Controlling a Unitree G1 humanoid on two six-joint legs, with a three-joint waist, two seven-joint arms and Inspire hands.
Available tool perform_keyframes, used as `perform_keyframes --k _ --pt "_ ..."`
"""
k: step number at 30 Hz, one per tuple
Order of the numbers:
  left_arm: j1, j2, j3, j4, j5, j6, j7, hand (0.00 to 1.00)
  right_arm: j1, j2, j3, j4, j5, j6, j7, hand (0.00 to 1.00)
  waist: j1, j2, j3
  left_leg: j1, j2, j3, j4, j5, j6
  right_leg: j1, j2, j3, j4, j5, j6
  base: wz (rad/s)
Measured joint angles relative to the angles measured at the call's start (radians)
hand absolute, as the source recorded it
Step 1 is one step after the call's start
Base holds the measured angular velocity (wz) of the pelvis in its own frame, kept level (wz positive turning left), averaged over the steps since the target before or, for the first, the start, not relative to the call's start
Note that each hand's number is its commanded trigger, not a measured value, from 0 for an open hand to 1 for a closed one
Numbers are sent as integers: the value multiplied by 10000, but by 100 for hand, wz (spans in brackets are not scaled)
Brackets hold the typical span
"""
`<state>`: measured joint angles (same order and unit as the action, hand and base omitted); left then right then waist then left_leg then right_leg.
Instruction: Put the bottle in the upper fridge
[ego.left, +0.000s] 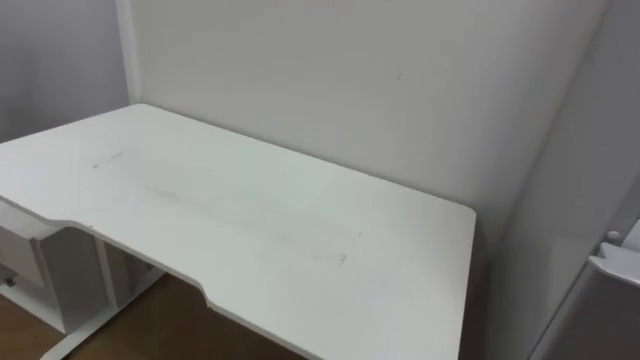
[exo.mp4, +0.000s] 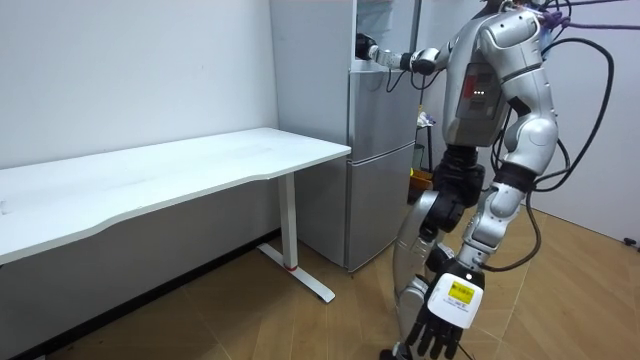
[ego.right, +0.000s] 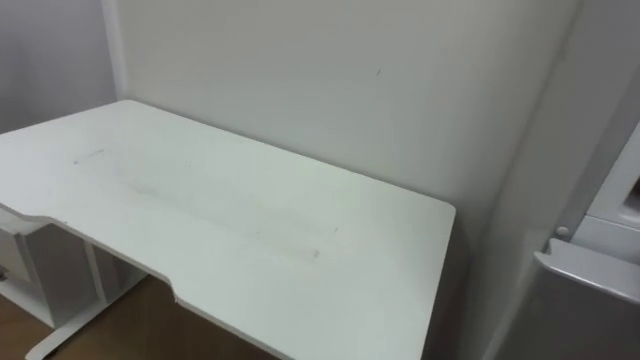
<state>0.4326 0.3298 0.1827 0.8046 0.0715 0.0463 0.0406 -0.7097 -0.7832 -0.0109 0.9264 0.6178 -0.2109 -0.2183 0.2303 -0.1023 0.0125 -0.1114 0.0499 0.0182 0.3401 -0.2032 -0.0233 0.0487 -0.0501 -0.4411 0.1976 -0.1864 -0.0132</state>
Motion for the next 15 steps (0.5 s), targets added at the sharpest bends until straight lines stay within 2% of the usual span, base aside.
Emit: perform_keyframes --k 8,12,15 --pt "-146 40 9 -3 78 189 -2 0 -92 -47 3 155 74 186 491 0 -13 -25 -17 2 79 56 2 -8 -24 26 84 1 -139 81 -54 -2" --pt "-187 54 11 -1 84 204 3 0 -42 -63 1 260 76 293 645 0 -28 -113 -79 41 78 93 -20 -8 -24 35 79 16 -132 82 -53 0" --pt "-241 49 14 -2 75 400 3 0 18 -72 -5 240 43 485 760 0 -29 -144 -95 195 79 146 -67 -15 -29 135 76 73 -112 92 -43 -3"
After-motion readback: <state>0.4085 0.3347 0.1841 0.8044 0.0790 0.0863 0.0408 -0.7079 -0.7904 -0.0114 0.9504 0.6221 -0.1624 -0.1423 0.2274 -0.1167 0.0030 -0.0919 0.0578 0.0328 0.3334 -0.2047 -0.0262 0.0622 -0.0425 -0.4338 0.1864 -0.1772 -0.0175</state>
